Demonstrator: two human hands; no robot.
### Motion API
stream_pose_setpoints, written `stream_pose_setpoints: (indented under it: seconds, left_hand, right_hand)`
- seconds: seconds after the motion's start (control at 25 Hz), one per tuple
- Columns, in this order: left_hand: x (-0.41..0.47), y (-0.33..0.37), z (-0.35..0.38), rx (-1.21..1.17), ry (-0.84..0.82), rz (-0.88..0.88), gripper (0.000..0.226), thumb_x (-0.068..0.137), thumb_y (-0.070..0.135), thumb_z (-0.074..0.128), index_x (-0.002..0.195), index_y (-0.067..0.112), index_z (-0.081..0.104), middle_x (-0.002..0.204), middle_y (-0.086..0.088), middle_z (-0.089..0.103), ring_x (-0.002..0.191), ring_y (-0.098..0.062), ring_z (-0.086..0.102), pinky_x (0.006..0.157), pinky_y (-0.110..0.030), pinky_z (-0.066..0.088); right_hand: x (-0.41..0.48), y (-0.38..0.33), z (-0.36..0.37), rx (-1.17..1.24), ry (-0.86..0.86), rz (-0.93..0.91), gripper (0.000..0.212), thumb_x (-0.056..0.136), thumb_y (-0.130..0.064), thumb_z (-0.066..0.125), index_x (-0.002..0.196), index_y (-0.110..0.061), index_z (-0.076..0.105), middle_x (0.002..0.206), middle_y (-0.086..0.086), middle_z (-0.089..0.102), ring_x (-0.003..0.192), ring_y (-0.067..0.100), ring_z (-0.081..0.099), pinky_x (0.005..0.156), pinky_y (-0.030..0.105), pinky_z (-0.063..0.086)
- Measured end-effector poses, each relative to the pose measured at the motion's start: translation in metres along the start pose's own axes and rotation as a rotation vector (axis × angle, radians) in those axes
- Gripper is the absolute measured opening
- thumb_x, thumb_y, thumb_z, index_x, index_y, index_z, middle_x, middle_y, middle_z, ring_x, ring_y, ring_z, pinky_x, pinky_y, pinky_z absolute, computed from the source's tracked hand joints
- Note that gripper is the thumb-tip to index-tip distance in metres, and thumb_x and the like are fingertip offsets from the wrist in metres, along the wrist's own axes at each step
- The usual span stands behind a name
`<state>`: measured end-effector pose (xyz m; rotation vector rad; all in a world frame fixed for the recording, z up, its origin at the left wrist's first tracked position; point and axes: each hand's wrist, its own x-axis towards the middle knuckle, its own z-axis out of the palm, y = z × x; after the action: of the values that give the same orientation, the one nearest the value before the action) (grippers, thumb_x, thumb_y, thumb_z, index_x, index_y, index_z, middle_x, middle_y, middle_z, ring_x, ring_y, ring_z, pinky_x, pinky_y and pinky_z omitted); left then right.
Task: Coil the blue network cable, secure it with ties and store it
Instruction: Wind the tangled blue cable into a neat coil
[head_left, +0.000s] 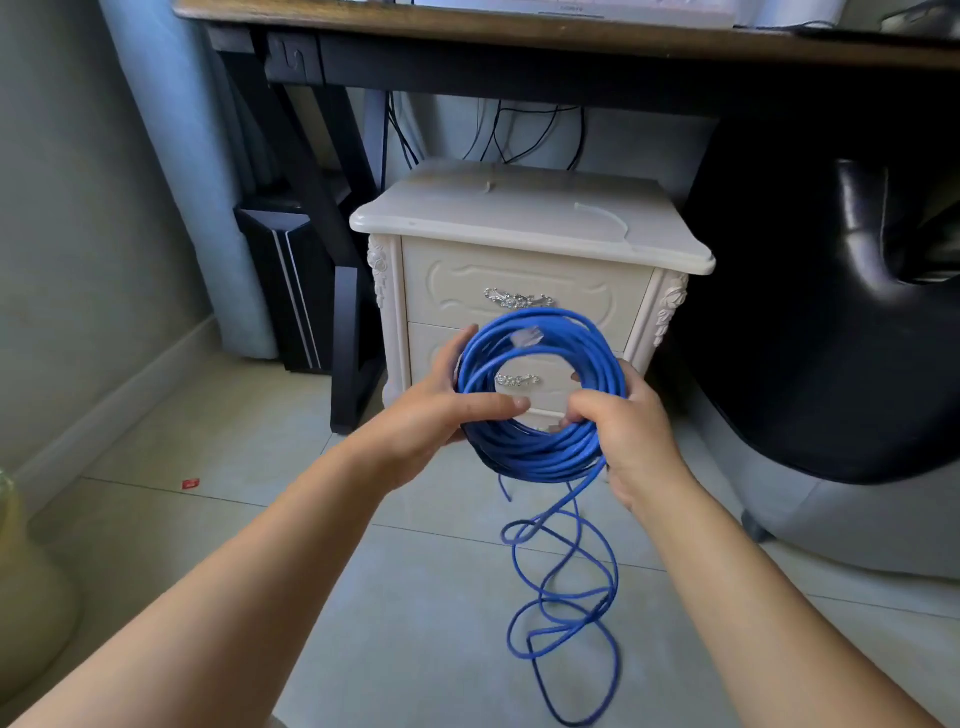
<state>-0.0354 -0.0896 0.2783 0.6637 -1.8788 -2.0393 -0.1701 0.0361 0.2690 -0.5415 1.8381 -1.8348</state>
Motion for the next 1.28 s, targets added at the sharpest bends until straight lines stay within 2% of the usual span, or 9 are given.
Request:
stream_pose_setpoints:
  seconds: [0.08, 0.2, 0.32, 0.44, 0.68, 0.88, 1.04, 1.16, 1.28]
  left_hand:
    - [0.000, 0.001, -0.002, 0.179, -0.003, 0.089, 0.104, 0.066, 0.020, 0.084, 0.149, 0.045, 0.026, 0.144, 0.010, 0.045, 0.128, -0.008, 0.051, 0.108, -0.032, 0.039]
    - [-0.002, -0.004, 0.006, 0.750, 0.015, 0.291, 0.099, 0.070, 0.013, 0.077, 0.151, 0.037, 0.026, 0.145, 0.010, 0.036, 0.128, -0.007, 0.042, 0.106, -0.024, 0.037]
    - [-0.003, -0.013, 0.015, 0.955, 0.075, 0.349, 0.078, 0.073, 0.017, 0.070, 0.143, 0.030, 0.038, 0.122, 0.007, 0.057, 0.104, -0.011, 0.055, 0.083, -0.018, 0.043]
    - [-0.002, -0.009, 0.020, 0.933, 0.235, 0.372, 0.028, 0.075, 0.016, 0.066, 0.102, 0.021, 0.058, 0.084, 0.005, 0.063, 0.077, -0.016, 0.058, 0.062, -0.022, 0.044]
    - [-0.002, 0.003, 0.021, 0.640, 0.284, 0.308, 0.012, 0.077, 0.013, 0.070, 0.083, 0.016, 0.060, 0.064, 0.005, 0.058, 0.058, -0.015, 0.052, 0.058, -0.030, 0.042]
    - [0.007, 0.004, 0.011, -0.027, 0.414, 0.105, 0.018, 0.071, 0.015, 0.074, 0.083, 0.011, 0.061, 0.057, -0.001, 0.051, 0.055, -0.018, 0.052, 0.067, -0.041, 0.042]
    - [0.006, 0.002, 0.014, -0.207, 0.490, 0.052, 0.017, 0.079, 0.011, 0.070, 0.095, 0.007, 0.064, 0.057, -0.001, 0.049, 0.051, -0.016, 0.050, 0.071, -0.039, 0.046]
    - [0.005, 0.006, 0.016, -0.397, 0.546, -0.010, 0.011, 0.085, 0.012, 0.066, 0.078, 0.008, 0.058, 0.058, -0.003, 0.050, 0.046, -0.016, 0.046, 0.058, -0.029, 0.050]
    - [0.000, 0.003, 0.023, -0.496, 0.463, -0.094, 0.023, 0.087, 0.015, 0.065, 0.068, 0.011, 0.054, 0.060, -0.002, 0.054, 0.050, -0.014, 0.050, 0.048, -0.022, 0.035]
  right_hand:
    - [-0.003, -0.002, -0.002, -0.373, -0.027, -0.128, 0.026, 0.060, -0.006, 0.065, 0.081, -0.019, 0.059, 0.066, -0.004, 0.057, 0.062, 0.020, 0.052, 0.062, 0.038, 0.049]
    - [-0.013, -0.001, 0.001, -0.775, -0.163, -0.319, 0.030, 0.067, -0.010, 0.066, 0.091, -0.027, 0.059, 0.074, -0.006, 0.064, 0.070, 0.019, 0.059, 0.064, 0.032, 0.048]
    - [-0.019, -0.002, 0.005, -0.907, -0.236, -0.435, 0.030, 0.071, -0.012, 0.064, 0.095, -0.028, 0.059, 0.080, -0.006, 0.061, 0.074, 0.019, 0.055, 0.063, 0.031, 0.045]
    - [-0.019, -0.007, 0.004, -0.845, -0.215, -0.449, 0.037, 0.072, -0.013, 0.066, 0.103, -0.032, 0.059, 0.087, -0.010, 0.061, 0.079, 0.016, 0.056, 0.067, 0.028, 0.044]
    - [-0.013, -0.017, -0.008, -0.496, -0.283, -0.323, 0.054, 0.069, -0.022, 0.079, 0.112, -0.044, 0.057, 0.094, -0.015, 0.065, 0.082, -0.001, 0.062, 0.073, 0.011, 0.045]
    - [-0.008, -0.003, -0.011, -0.196, -0.268, -0.132, 0.052, 0.064, -0.033, 0.081, 0.110, -0.041, 0.059, 0.100, -0.010, 0.070, 0.095, 0.013, 0.068, 0.085, 0.034, 0.052]
    - [-0.013, 0.003, 0.006, -0.004, -0.191, -0.058, 0.041, 0.076, -0.024, 0.080, 0.111, -0.027, 0.059, 0.100, -0.006, 0.070, 0.096, 0.018, 0.069, 0.085, 0.038, 0.055]
    - [-0.021, 0.008, 0.019, 0.100, -0.250, 0.049, 0.042, 0.078, -0.024, 0.078, 0.114, -0.023, 0.056, 0.102, -0.001, 0.074, 0.098, 0.019, 0.070, 0.085, 0.047, 0.057]
    - [-0.023, 0.014, 0.031, 0.236, -0.193, 0.109, 0.049, 0.075, -0.016, 0.077, 0.118, -0.015, 0.053, 0.102, 0.009, 0.074, 0.095, 0.022, 0.072, 0.085, 0.043, 0.056]
